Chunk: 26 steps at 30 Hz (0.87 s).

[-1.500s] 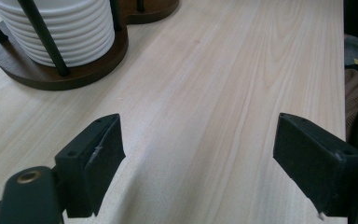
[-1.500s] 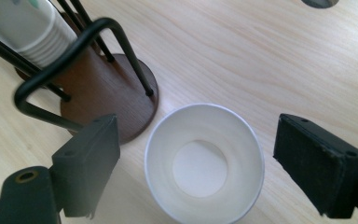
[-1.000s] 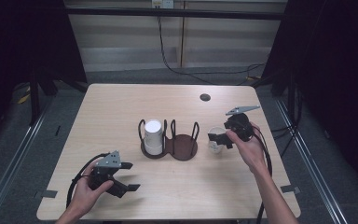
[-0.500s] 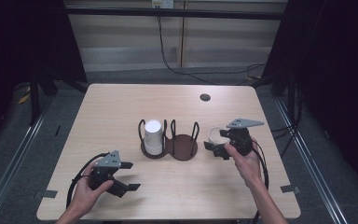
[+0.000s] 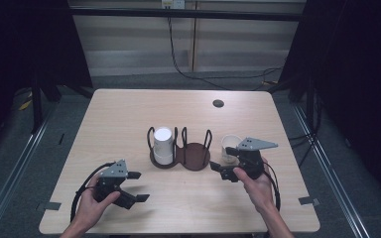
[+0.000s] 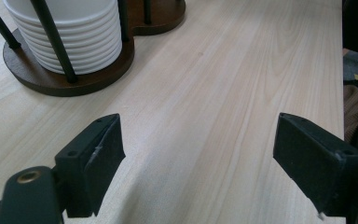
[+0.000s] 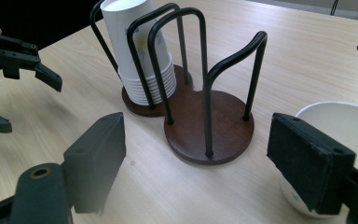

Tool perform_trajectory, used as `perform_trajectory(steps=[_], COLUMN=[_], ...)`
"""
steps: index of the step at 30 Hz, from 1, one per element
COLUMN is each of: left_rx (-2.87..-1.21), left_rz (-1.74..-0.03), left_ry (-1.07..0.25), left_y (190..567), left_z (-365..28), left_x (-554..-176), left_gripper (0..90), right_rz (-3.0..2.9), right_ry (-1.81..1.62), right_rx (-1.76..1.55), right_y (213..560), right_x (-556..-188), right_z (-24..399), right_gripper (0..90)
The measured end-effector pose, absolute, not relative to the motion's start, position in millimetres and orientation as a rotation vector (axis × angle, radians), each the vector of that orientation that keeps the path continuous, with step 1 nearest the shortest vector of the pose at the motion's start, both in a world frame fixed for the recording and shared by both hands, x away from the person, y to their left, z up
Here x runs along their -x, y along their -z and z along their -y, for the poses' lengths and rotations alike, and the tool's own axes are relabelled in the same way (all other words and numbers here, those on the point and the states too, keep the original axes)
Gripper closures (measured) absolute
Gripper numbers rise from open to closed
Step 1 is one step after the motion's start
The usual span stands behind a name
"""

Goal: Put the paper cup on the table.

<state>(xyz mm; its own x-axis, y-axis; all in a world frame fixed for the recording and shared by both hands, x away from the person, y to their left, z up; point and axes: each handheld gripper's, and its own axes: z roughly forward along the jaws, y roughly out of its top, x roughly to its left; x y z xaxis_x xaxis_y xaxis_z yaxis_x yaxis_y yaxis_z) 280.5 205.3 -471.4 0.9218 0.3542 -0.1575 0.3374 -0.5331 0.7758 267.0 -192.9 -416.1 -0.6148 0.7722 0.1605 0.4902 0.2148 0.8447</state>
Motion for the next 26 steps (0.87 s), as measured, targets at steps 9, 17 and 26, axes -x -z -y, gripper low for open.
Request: perform_trajectory(steps=[9,17,26], left_rx=[-2.15,-2.153,-2.127], left_rz=[-0.504,-0.51,-0.541], left_ry=[-0.021,-0.036,-0.094], left_y=[471,471,471], left_z=[-205,-203,-205], left_x=[-279,-277,-276], left_gripper=[16.1,16.2,16.3], right_rz=[-2.177,-2.173,-2.243], right_ry=[-1.368,-1.402,-1.348], right_rx=[-1.165,-1.156,-1.189], right_y=[432,449,473], right_x=[-251,-238,-239], right_z=[189,180,173], right_gripper=[18.9,18.8,16.6])
